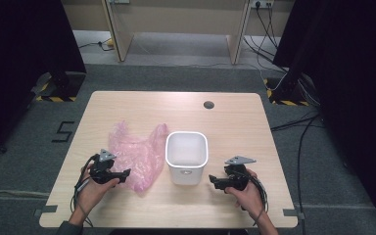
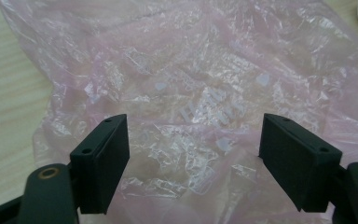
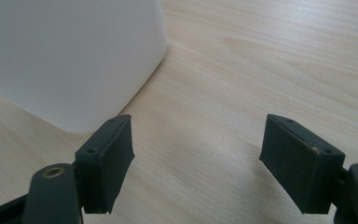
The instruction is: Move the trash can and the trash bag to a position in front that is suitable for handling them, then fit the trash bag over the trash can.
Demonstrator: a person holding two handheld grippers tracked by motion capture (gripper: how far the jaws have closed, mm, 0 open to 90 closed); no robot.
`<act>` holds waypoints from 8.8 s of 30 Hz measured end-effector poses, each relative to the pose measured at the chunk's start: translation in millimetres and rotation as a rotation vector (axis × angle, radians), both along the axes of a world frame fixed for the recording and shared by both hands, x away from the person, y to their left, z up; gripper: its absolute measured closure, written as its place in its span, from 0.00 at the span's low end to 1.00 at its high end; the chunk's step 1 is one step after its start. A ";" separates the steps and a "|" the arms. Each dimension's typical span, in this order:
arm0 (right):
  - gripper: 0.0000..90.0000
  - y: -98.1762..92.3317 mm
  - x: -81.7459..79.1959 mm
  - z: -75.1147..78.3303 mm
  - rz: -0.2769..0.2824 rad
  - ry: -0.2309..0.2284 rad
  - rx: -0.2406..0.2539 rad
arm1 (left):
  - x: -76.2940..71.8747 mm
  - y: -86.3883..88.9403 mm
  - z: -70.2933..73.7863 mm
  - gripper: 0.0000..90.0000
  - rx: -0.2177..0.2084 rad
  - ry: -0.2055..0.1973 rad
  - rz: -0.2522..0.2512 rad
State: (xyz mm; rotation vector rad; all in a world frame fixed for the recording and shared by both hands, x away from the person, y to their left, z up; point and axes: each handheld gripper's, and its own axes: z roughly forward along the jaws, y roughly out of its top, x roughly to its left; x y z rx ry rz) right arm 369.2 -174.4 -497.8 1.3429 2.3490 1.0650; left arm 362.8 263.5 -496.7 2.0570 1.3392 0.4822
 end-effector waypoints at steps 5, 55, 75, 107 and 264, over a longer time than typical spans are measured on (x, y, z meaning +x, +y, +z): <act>0.28 -0.1 0.0 0.0 0.000 0.001 0.002 | -9.4 2.0 -1.3 0.27 0.009 0.018 -0.003; 0.28 -2.0 -0.7 -2.4 0.010 0.006 -0.010 | 46.2 -38.6 -5.3 0.19 -0.008 0.051 0.021; 0.28 -0.6 -0.9 -3.0 0.012 0.007 -0.014 | 41.4 -18.1 -18.4 0.98 -0.044 -0.071 -0.040; 0.28 -8.4 9.1 132.5 0.018 -0.237 0.167 | 37.9 -59.5 166.7 1.00 -0.268 -0.476 -0.171; 0.81 37.4 -8.9 155.4 0.318 -0.389 0.136 | 50.0 -128.4 169.3 0.39 -0.359 -0.312 -0.370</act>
